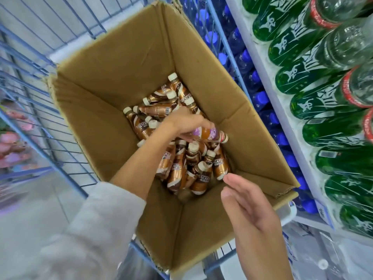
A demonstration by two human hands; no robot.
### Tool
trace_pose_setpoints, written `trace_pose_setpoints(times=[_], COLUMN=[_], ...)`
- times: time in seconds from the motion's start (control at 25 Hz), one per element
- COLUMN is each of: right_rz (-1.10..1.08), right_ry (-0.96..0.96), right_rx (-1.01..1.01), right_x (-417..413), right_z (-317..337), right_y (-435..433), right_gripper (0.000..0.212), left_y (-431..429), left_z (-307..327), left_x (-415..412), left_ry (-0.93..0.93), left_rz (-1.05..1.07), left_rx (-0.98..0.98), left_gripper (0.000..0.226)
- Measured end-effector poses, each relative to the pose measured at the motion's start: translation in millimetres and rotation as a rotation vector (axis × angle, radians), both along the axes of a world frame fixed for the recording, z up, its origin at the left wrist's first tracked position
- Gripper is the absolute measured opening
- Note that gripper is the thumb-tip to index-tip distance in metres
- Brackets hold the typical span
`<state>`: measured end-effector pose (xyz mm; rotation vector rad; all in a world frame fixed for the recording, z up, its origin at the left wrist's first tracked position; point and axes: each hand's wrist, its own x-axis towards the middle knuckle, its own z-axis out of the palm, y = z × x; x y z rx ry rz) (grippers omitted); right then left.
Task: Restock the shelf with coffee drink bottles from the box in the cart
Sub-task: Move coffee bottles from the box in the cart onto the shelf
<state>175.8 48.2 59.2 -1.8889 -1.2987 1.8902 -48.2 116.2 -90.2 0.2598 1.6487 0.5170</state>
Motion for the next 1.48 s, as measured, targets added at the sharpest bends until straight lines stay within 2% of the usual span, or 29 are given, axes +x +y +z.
trace_pose_setpoints(times=[0.12,0.24,0.36,0.52,0.64,0.72,0.8,0.92,1.04,1.16,1.24,1.32,1.48], right_rz=[0.057,0.157,0.321,0.534,0.624,0.614,0.614,0.61,0.478,0.207,0.097,0.029,-0.138], right_ry=[-0.021,-0.062,-0.15,-0.295,-0.352,-0.411,-0.542,-0.644,-0.492,-0.287,-0.169,-0.1,0.131], right_rx=[-0.017,-0.048,-0.07,-0.162,-0.209,-0.232,-0.169,-0.059,-0.264,-0.483,-0.461,-0.379,-0.393], right_x=[-9,-22,-45,-102,-143,-162,-172,-174,-159,-129,-105,-83,-54], right_z=[3,-1,-15,-84,-134,-158,-180,-200,-182,-134,-96,-60,-1], right_y=[3,8,18,26,18,8,-6,-17,2,27,33,33,19], right_gripper=[0.022,0.022,0.025,0.046,0.045,0.074,0.095,0.098,0.089,0.064,0.051,0.039,0.044], left_y=[-46,-107,-160,-193,-195,-195,-196,-197,-197,-198,-201,-206,-211], left_z=[49,90,112,116,110,108,107,107,107,111,119,125,148], left_x=[-28,-45,-55,-54,-50,-48,-47,-48,-54,-58,-58,-61,-67], left_ry=[-0.201,-0.377,-0.349,-0.239,-0.236,-0.246,-0.27,-0.311,-0.338,-0.357,-0.35,-0.315,-0.286], left_rz=[0.352,0.539,0.557,0.649,0.772,0.821,0.847,0.85,0.845,0.844,0.857,0.871,0.845], left_rx=[0.004,0.086,0.208,0.411,0.482,0.506,0.521,0.511,0.486,0.461,0.43,0.389,0.375], left_gripper=[0.047,0.074,0.093,0.09,0.093,0.087,0.078,0.084,0.093,0.09,0.086,0.069,0.054])
